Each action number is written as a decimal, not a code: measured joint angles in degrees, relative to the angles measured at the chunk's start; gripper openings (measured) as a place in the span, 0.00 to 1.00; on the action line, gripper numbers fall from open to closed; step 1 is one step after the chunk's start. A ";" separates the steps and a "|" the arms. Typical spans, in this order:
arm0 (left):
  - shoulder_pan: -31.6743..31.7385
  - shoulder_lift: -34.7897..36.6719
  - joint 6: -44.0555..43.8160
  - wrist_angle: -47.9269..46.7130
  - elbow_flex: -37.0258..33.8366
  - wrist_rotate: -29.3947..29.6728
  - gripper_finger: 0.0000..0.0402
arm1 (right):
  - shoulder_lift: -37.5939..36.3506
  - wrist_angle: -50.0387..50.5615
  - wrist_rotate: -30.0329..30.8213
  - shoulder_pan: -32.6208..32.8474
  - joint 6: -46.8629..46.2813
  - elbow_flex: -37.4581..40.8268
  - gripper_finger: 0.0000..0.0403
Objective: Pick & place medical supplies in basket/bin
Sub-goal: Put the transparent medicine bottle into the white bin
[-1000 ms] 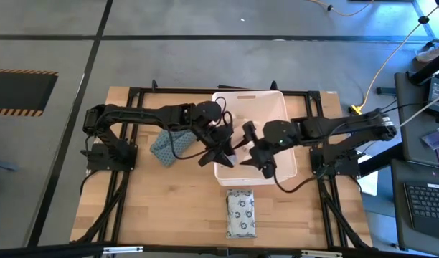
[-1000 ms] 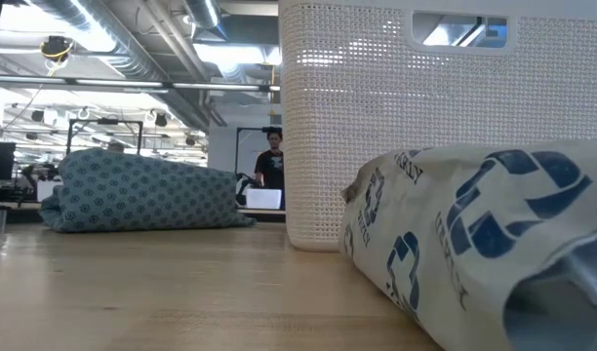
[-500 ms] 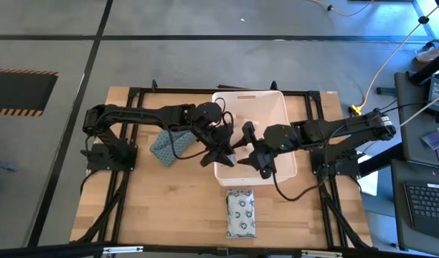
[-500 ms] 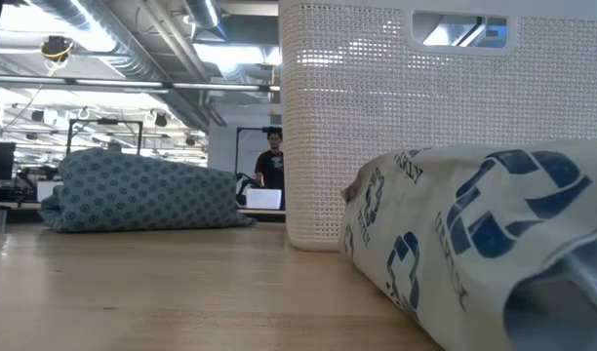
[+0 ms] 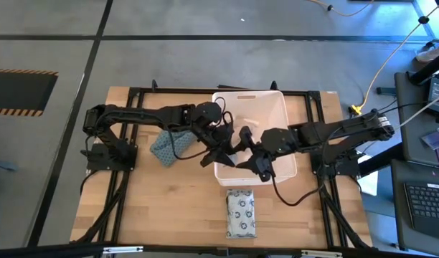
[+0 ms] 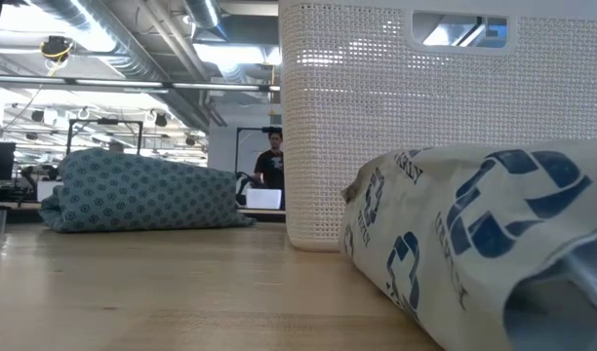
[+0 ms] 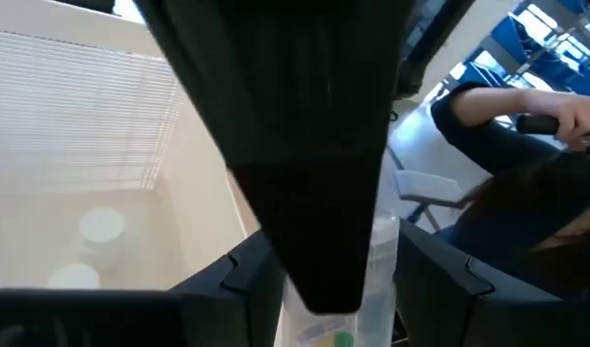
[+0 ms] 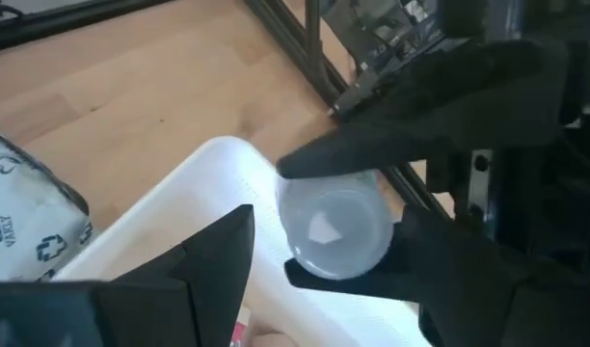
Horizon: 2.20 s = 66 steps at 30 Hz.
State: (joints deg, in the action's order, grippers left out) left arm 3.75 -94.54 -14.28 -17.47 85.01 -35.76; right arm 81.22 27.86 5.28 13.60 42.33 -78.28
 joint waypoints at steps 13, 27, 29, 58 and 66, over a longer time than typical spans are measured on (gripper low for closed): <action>0.04 0.00 0.46 1.01 0.00 0.22 0.40 | 0.09 0.04 0.35 0.12 0.02 0.00 0.51; 0.02 0.02 5.78 0.94 0.00 0.24 0.45 | 0.01 0.51 2.04 0.18 -0.05 -0.02 0.34; 0.08 0.02 6.65 0.96 0.00 0.26 0.47 | 0.01 0.52 2.10 0.16 -0.09 -0.02 0.34; 13.62 16.23 25.74 -6.67 -4.78 13.82 0.50 | -0.60 21.18 9.51 -9.26 -36.18 -7.29 0.34; 13.99 17.27 25.60 -5.86 -13.27 14.09 0.49 | 3.14 28.05 0.32 -18.35 -40.80 -7.37 0.35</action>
State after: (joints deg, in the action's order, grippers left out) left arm 17.74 -77.28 11.32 -23.34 71.74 -21.67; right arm 84.36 55.91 5.60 -4.75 1.53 -85.65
